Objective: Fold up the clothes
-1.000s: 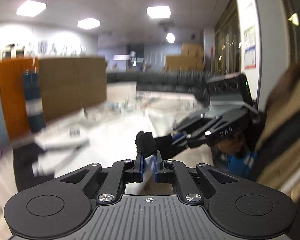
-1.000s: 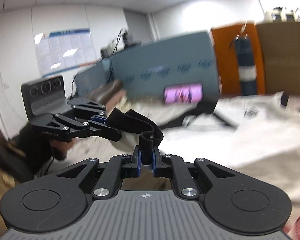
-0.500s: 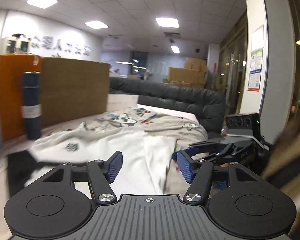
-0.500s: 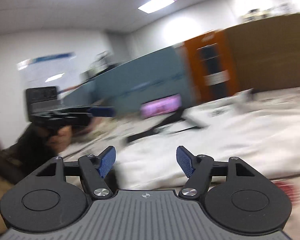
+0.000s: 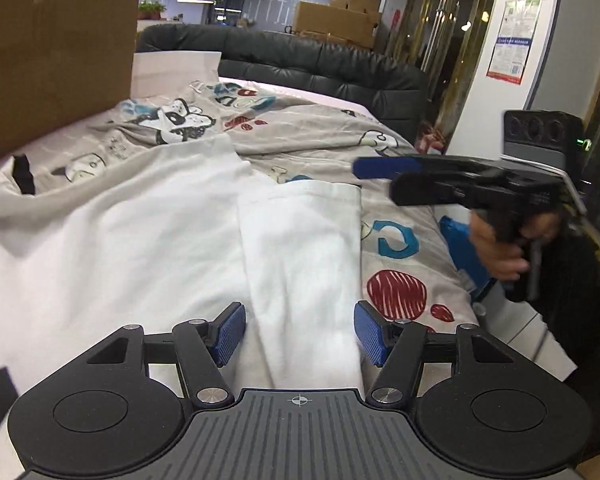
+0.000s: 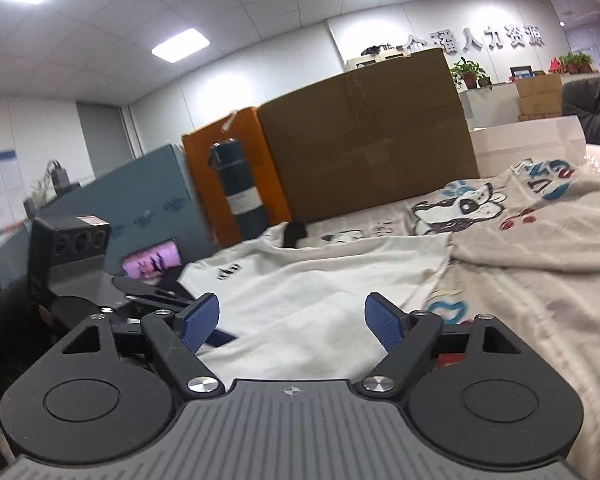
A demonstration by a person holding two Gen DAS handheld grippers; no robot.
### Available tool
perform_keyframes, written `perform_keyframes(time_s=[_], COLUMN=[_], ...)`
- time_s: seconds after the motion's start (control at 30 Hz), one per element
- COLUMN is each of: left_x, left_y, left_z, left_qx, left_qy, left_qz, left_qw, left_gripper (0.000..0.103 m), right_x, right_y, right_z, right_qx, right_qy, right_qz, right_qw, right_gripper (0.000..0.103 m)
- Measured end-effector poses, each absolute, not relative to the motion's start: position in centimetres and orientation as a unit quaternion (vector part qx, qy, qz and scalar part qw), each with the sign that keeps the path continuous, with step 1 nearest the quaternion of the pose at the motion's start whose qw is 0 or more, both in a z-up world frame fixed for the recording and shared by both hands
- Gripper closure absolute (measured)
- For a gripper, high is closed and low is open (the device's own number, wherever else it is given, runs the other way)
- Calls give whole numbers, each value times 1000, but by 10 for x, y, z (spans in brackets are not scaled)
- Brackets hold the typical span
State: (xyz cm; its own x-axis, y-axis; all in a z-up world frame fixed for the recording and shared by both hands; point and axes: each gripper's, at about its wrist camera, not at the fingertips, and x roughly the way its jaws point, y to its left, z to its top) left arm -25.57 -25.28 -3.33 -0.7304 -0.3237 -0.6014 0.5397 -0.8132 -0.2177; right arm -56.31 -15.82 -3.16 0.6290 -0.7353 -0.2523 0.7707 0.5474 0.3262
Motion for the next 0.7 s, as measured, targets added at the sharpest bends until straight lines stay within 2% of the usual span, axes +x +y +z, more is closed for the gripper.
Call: perform_keyframes(time_s=[0.13,0.17,0.2,0.27,0.3,0.33,0.4,0.43,0.53,0.7], left_x=[-255,-257,-260,-266,-269,-269,-269,-269,-274,-292], left_y=[-247,-245,-240,-230,-225,-221,-215,-212,-200,-176], left_z=[-33,-33,-34,-35,-34,-33,-28,-26,-18,-16], left_qx=[262,264,270,281,283,282,272,266,254,276], left_qy=[191,180,161,122,106,96,89,86,71,35], left_qz=[-916,-918,-920,-923,-924,-926,-930,-933,-940,-942], left_qw=[234,235,235,234,234,233,230,227,215,188], left_gripper=[46,55,69,86,92,95,96,96,96,95], right_x=[-570,-568,-566,-561,-560,-558,-558,-560,-574,-595], right_y=[-192,-199,-204,-213,-215,-215,-212,-209,-197,-171], right_z=[-38,-39,-40,-43,-44,-46,-48,-48,-44,-40], right_qx=[233,234,233,233,234,231,221,218,221,228], right_qy=[70,83,99,125,132,139,149,144,109,74], right_qz=[-407,-399,-391,-375,-367,-365,-369,-374,-368,-356], right_qw=[881,883,885,888,890,891,890,890,896,903], right_gripper=[22,22,22,27,39,58,78,84,88,90])
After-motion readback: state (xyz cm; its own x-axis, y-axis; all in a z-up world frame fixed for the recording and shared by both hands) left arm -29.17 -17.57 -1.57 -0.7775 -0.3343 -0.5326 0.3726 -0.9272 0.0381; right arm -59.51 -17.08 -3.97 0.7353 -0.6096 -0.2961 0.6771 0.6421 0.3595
